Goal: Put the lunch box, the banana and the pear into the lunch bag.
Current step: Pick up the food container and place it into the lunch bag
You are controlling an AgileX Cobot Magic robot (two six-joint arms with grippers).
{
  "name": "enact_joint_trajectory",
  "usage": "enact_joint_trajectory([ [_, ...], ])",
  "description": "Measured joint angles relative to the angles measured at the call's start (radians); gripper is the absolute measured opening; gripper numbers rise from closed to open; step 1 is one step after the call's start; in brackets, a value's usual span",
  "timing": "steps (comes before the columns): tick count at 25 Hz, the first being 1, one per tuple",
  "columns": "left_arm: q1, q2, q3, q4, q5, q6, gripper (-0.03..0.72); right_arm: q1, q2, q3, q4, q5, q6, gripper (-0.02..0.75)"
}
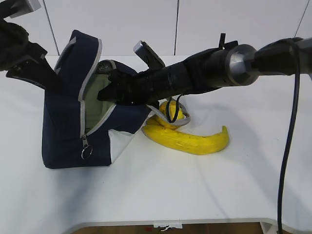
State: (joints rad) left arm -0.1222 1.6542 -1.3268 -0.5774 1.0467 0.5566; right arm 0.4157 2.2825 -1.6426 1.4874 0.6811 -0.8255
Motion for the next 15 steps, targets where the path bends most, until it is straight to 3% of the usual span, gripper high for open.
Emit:
enact_joint_trajectory([
  [9,0.000,0.000,0.000,0.007,0.002,0.000,0.012,0.000,0.000,-0.011,-0.016,0.050,0.002,0.466],
  [15,0.000,0.000,0.000,0.019,0.003,0.000,0.012,-0.006,0.000,-0.100,-0.174,0.155,0.065,0.526],
])
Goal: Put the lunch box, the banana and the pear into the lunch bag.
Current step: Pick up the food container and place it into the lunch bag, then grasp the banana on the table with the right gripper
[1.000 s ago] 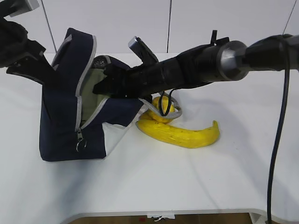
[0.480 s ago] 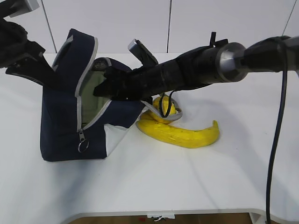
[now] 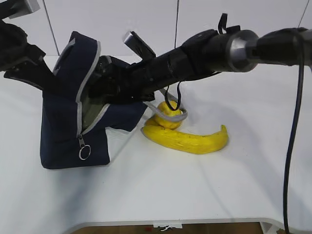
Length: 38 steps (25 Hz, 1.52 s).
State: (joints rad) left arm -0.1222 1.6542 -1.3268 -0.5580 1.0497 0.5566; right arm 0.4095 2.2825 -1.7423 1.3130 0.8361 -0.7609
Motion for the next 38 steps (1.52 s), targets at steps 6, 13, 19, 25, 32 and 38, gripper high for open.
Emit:
enact_joint_trajectory([
  [6,0.000,0.000,0.000,0.002,0.002,0.000,0.012,0.000,0.000,-0.147,-0.294,0.084,0.167,0.528],
  [13,0.000,0.000,0.000,0.002,0.002,0.000,0.012,0.000,0.000,-0.376,-0.584,0.268,0.324,0.529],
  [19,0.000,0.000,0.000,0.003,0.002,0.000,0.012,0.000,0.000,-0.517,-0.730,0.389,0.377,0.529],
  [25,0.000,0.000,0.000,0.003,0.002,0.000,0.012,0.000,0.000,-0.547,-0.804,0.397,0.421,0.529],
  [32,0.000,0.000,0.000,0.004,0.002,0.000,0.012,0.000,-0.068,-0.535,-0.952,0.405,0.506,0.529],
  [38,0.000,0.000,0.000,0.005,0.002,0.000,0.012,0.000,-0.211,-0.393,-1.028,0.407,0.521,0.528],
])
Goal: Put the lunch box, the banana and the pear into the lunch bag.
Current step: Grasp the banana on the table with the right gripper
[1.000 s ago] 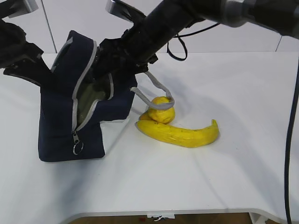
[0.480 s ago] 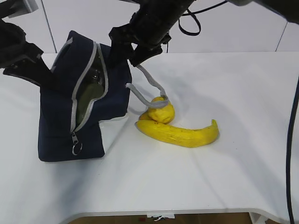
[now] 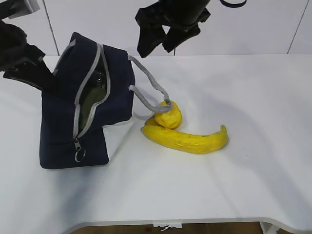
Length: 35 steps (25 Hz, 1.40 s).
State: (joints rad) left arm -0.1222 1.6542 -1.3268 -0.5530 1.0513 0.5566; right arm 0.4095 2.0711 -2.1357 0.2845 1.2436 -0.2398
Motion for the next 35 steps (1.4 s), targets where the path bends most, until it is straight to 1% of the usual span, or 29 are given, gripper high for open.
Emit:
enact_joint_trajectory([
  [7,0.000,0.000,0.000,0.002,0.000,0.000,0.012,0.000,-0.103,0.195,-0.139,0.004,-0.010,0.528],
  [14,0.000,0.000,0.000,0.006,0.000,0.000,0.012,0.000,-0.111,0.331,-0.160,0.004,-0.162,0.528],
  [21,0.000,0.000,0.000,0.024,-0.009,0.000,0.012,0.000,-0.111,0.347,-0.162,0.003,-0.363,0.528],
  [30,0.000,0.000,0.000,0.026,-0.011,0.000,0.012,0.000,-0.088,0.347,-0.168,-0.001,-0.404,0.528],
  [35,0.000,0.000,0.000,0.026,-0.011,0.000,0.012,0.000,-0.055,0.353,-0.230,-0.004,-0.516,0.528],
])
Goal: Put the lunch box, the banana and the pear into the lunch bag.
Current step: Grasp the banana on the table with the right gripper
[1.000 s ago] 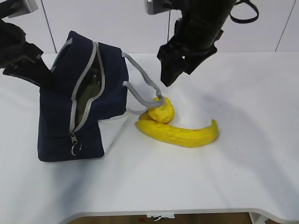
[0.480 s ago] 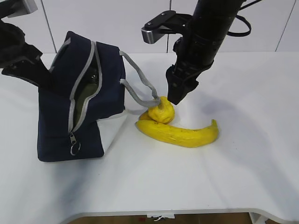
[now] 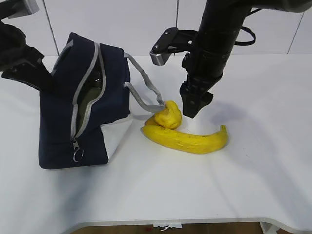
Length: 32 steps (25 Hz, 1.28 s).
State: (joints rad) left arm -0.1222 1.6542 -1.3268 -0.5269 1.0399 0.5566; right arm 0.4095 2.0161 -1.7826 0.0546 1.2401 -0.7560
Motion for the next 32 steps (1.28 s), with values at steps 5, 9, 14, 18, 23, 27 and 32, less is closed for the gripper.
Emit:
enact_joint_trajectory([
  [5,0.000,0.000,0.000,0.004,0.000,0.000,0.012,0.000,0.022,0.002,-0.011,-0.002,-0.069,0.528],
  [9,0.000,0.000,0.000,0.010,0.000,0.000,0.012,0.000,0.022,0.016,-0.011,-0.008,-0.119,0.528],
  [14,0.000,0.000,0.000,0.013,0.000,0.000,0.012,0.000,0.022,0.095,-0.011,-0.013,-0.140,0.528],
  [18,0.000,0.000,0.000,0.014,0.000,0.000,0.012,0.000,0.022,0.148,-0.011,-0.018,-0.144,0.528],
  [23,0.000,0.000,0.000,0.016,0.000,0.000,0.012,0.000,0.031,0.158,-0.008,-0.077,-0.149,0.528],
  [27,0.000,0.000,0.000,0.016,0.000,0.000,0.012,0.000,0.061,0.160,-0.008,-0.124,-0.153,0.527],
  [32,0.000,0.000,0.000,0.016,0.002,0.000,0.012,0.000,0.078,0.160,-0.002,-0.124,-0.153,0.527],
])
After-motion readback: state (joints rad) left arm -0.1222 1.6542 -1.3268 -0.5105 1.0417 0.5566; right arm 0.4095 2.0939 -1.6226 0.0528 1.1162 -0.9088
